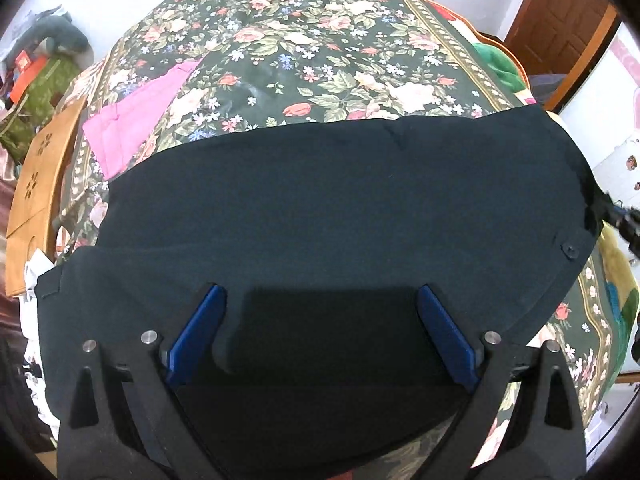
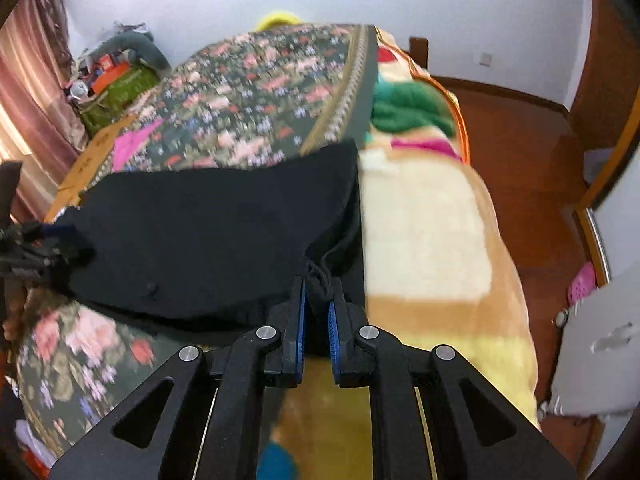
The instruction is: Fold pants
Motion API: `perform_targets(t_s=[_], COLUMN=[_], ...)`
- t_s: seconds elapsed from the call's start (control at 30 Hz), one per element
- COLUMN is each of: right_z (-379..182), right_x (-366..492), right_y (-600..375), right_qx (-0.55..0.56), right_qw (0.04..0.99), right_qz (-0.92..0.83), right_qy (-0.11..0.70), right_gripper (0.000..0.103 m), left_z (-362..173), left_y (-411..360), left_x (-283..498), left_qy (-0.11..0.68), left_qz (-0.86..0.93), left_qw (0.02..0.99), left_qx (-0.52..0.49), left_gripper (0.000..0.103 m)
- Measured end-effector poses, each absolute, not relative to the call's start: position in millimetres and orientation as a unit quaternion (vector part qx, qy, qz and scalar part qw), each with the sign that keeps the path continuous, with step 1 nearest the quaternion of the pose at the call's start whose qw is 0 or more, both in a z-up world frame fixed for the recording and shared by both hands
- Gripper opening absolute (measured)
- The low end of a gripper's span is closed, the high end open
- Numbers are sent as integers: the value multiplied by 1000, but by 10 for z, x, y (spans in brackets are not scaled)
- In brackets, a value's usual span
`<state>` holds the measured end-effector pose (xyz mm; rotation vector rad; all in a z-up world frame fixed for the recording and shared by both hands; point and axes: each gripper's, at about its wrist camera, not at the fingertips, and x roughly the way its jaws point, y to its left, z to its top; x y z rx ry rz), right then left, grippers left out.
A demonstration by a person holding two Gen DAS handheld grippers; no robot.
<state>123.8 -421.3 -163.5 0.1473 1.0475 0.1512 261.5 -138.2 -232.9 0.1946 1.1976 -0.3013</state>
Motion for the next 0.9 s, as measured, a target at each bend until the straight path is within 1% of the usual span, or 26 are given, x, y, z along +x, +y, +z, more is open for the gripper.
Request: perform_targets(t_s=[0.13,0.2,0.27,0.3,0.33,0.4,0.57,0.67,0.7,0.9], right_z=[-1613,-1578,-1518,-1469,-1411,-1294,-949,-798,-737,-563], right_x=[1156,1131,1107,1096,1086,1074,1169,1267,1313,1597], right_y=[-4208,-4189,-4149,-4132,-4114,-4074,-3824,-3570,-3450,-2740], right_qx=[58,42,25,20,17,18,38,43,43,23], right_qw=[863,863,865,868,871,880,898,906,909,909], right_qz=[50,33,19,16,14,15,44,71,84,154], right_qy=[500,503,500,496,490,474,437,416,407,386], right_gripper=[19,25,30,35,38,51,54,62,63,63], left_z=[-2323,-2319,-2308,-2296,-2278,-2220,-1957,-1761,-1677,-1452], left_y=[-1382,-1375,-1359,-1346,-1330,-1277,-963,-642,-473,424], left_x=[2597,2594,2586,2580,2572,2556,2528,2516,2507,2471], left_qy=[557,556,554,552,549,539,503,480,470,440], left_qz=[-143,-145,-148,-149,-148,-145,-130,-114,-105,-54], left_qw=[813,814,815,816,819,826,852,869,876,896], left_qx=[91,88,84,81,79,76,59,40,31,-7], left_gripper=[98,98,98,98,98,98,98,98,98,98])
